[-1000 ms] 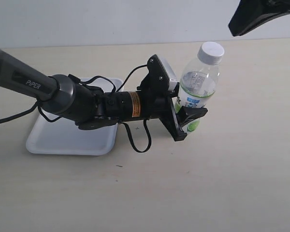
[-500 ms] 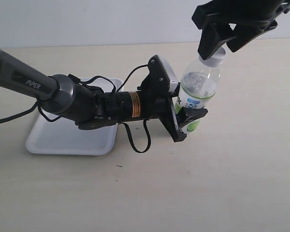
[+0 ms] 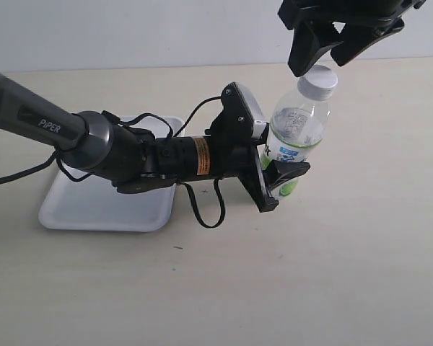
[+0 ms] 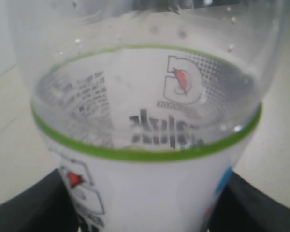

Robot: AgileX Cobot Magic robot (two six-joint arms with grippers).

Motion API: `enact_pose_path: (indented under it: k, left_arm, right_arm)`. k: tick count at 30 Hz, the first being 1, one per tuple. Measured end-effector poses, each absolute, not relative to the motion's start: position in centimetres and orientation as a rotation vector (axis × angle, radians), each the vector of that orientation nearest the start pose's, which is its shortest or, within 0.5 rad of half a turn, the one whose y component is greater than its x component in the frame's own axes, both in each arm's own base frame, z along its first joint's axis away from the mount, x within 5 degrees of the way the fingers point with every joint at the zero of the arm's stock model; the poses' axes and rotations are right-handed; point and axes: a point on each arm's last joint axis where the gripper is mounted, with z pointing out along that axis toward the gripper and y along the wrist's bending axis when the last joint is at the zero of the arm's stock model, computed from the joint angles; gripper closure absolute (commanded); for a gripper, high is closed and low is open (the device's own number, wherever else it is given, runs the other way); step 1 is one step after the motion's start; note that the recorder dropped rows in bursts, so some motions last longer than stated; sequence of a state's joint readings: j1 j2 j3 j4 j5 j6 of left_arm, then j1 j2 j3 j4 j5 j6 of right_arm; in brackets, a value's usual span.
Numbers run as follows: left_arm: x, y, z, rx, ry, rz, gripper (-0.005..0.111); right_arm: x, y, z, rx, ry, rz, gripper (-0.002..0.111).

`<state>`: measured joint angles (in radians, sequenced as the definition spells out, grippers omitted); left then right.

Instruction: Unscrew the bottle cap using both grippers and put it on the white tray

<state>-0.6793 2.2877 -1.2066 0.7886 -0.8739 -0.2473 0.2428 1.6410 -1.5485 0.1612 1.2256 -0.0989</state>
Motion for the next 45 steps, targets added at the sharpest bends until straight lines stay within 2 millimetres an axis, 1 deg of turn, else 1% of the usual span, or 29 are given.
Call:
enact_pose_path:
  k: [4,10,24,30,45]
  left_arm:
    - [31.4,-31.7,9.0,1.244,1.420,-0.776,0.107]
    - [31.4,-31.7,9.0,1.244,1.420,-0.776,0.107]
    - [31.4,-31.7,9.0,1.244,1.420,-0.776,0.107]
    - [31.4,-31.7,9.0,1.244,1.420,-0.776,0.107]
    - [31.3,-31.7,9.0,1.246,1.419,-0.776,0.107]
  right_arm:
    - [32.6,9.5,33.7,-0.437,2.773,0.260,0.049]
    - [32.5,9.2,32.4,-0.448,2.815,0.214,0.049]
    - [32.5,9.2,32.4,-0.448,2.816,0.217,0.049]
    - [32.5,9.2,32.4,-0.447,2.816,0.221,0.054]
    - [32.5,9.2,32.4,-0.452,2.815,0.221,0.054]
